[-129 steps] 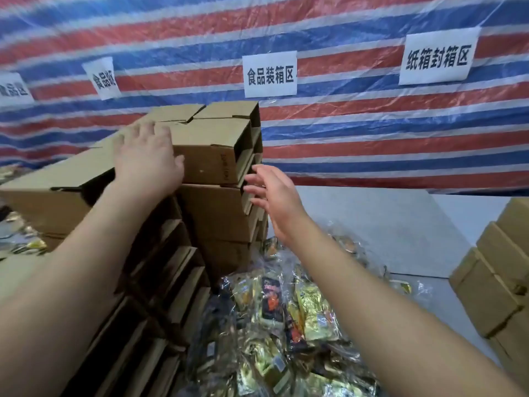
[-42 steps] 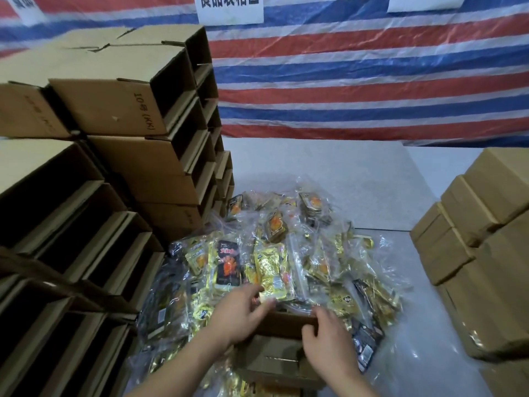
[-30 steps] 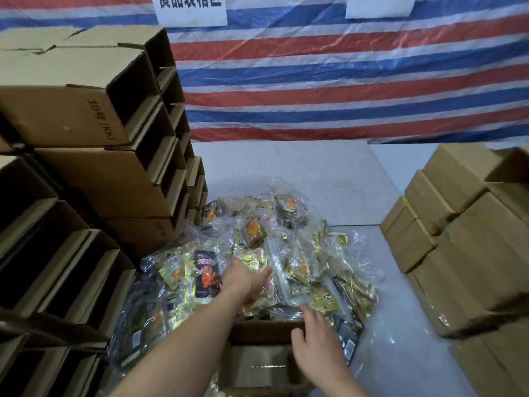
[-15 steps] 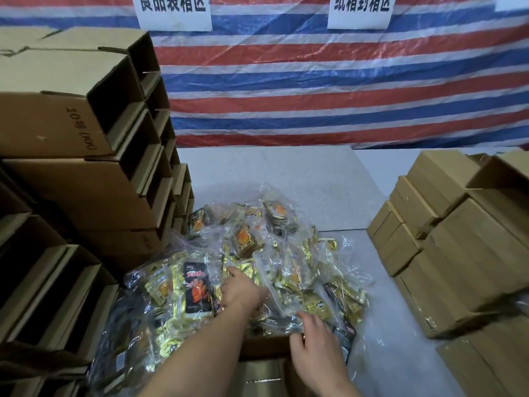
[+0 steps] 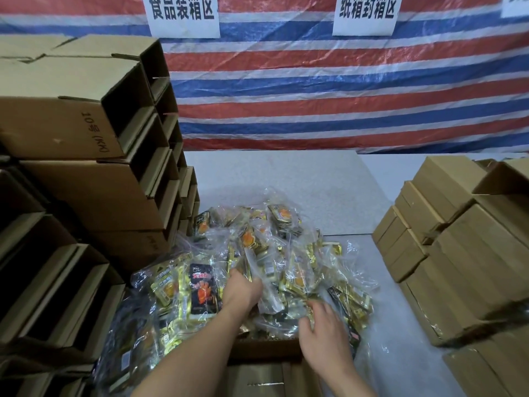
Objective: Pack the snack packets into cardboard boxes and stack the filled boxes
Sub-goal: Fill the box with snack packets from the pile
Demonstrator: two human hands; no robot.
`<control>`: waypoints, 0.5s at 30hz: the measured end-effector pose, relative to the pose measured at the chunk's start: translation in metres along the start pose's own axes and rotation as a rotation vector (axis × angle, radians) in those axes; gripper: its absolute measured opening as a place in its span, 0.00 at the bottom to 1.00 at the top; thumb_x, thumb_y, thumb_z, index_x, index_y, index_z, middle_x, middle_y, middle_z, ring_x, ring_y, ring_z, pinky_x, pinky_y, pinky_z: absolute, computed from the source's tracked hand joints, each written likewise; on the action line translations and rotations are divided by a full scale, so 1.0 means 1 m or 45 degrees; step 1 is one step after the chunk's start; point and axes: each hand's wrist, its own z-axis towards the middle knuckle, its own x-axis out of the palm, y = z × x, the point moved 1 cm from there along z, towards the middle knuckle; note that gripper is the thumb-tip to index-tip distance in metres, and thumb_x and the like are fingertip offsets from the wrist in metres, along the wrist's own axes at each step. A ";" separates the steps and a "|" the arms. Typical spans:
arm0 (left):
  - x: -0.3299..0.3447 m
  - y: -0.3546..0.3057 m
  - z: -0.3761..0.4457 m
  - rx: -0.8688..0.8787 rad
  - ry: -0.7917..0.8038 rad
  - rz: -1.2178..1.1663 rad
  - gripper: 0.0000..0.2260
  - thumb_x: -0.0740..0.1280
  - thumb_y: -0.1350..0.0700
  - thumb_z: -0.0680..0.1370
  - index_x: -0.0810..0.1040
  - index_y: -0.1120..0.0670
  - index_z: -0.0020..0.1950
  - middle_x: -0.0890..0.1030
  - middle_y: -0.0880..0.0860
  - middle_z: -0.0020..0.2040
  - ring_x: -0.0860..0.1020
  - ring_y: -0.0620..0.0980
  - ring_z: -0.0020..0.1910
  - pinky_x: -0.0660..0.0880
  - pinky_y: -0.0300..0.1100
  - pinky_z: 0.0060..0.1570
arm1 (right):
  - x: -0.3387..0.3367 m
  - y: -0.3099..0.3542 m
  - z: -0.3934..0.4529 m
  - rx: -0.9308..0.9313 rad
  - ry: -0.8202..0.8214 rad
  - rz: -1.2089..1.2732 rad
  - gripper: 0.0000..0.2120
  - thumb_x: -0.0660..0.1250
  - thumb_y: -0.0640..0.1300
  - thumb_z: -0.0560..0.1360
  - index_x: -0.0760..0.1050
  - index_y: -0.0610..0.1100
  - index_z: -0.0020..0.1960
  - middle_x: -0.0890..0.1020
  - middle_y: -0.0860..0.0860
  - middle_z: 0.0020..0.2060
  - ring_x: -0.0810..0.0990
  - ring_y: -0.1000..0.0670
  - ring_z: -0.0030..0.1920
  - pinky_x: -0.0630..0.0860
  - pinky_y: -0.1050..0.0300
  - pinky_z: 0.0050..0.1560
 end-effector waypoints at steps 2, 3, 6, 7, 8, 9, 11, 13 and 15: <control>-0.013 -0.002 -0.004 0.032 -0.013 -0.085 0.35 0.64 0.47 0.80 0.52 0.58 0.80 0.81 0.54 0.54 0.77 0.44 0.33 0.72 0.39 0.26 | -0.005 0.008 0.005 0.004 -0.036 0.080 0.21 0.56 0.52 0.82 0.67 0.49 0.73 0.72 0.55 0.70 0.70 0.53 0.68 0.68 0.53 0.70; -0.021 -0.004 -0.008 0.059 -0.029 -0.146 0.33 0.64 0.46 0.80 0.55 0.57 0.79 0.81 0.53 0.55 0.80 0.45 0.37 0.76 0.40 0.30 | -0.008 0.013 0.008 0.011 -0.048 0.134 0.22 0.56 0.52 0.82 0.67 0.49 0.74 0.71 0.55 0.70 0.70 0.53 0.69 0.68 0.52 0.69; -0.047 -0.013 -0.026 0.189 -0.118 -0.305 0.31 0.65 0.42 0.78 0.62 0.53 0.77 0.80 0.48 0.55 0.81 0.46 0.47 0.80 0.45 0.44 | -0.018 0.038 0.016 -0.018 -0.074 0.288 0.22 0.58 0.51 0.82 0.66 0.48 0.75 0.71 0.54 0.72 0.69 0.52 0.70 0.68 0.51 0.70; -0.055 -0.017 -0.032 0.256 -0.158 -0.335 0.28 0.65 0.42 0.77 0.64 0.51 0.74 0.80 0.44 0.51 0.81 0.44 0.44 0.80 0.44 0.41 | -0.023 0.049 0.018 -0.052 -0.085 0.359 0.22 0.58 0.50 0.82 0.66 0.48 0.75 0.71 0.53 0.71 0.70 0.52 0.70 0.68 0.51 0.71; -0.063 -0.021 -0.039 0.319 -0.192 -0.351 0.25 0.65 0.43 0.77 0.66 0.48 0.72 0.79 0.41 0.48 0.80 0.43 0.41 0.79 0.43 0.39 | -0.028 0.061 0.020 -0.092 -0.096 0.436 0.22 0.59 0.51 0.82 0.66 0.48 0.74 0.72 0.53 0.71 0.70 0.52 0.70 0.68 0.51 0.70; -0.070 -0.026 -0.045 0.371 -0.217 -0.367 0.24 0.65 0.43 0.76 0.66 0.46 0.71 0.78 0.40 0.47 0.81 0.42 0.40 0.79 0.43 0.38 | -0.032 0.074 0.020 -0.132 -0.099 0.507 0.22 0.59 0.52 0.82 0.65 0.48 0.75 0.72 0.53 0.71 0.70 0.52 0.70 0.68 0.52 0.70; -0.081 -0.034 -0.057 0.461 -0.242 -0.395 0.24 0.66 0.45 0.76 0.64 0.42 0.70 0.79 0.39 0.52 0.81 0.36 0.40 0.80 0.41 0.41 | -0.041 0.101 0.020 -0.217 -0.051 0.601 0.27 0.59 0.57 0.80 0.60 0.51 0.77 0.69 0.55 0.72 0.68 0.52 0.72 0.66 0.52 0.70; -0.092 -0.041 -0.071 0.535 -0.248 -0.403 0.24 0.66 0.44 0.74 0.64 0.40 0.69 0.79 0.42 0.62 0.79 0.33 0.46 0.76 0.36 0.48 | -0.048 0.123 0.021 -0.266 0.067 0.664 0.35 0.58 0.65 0.78 0.51 0.56 0.80 0.62 0.56 0.77 0.62 0.51 0.76 0.62 0.46 0.74; -0.102 -0.047 -0.087 0.604 -0.246 -0.446 0.19 0.63 0.37 0.69 0.62 0.27 0.58 0.79 0.33 0.54 0.77 0.27 0.44 0.72 0.24 0.42 | -0.055 0.138 0.023 -0.257 0.166 0.718 0.41 0.57 0.70 0.74 0.45 0.59 0.80 0.58 0.54 0.79 0.59 0.48 0.78 0.60 0.40 0.76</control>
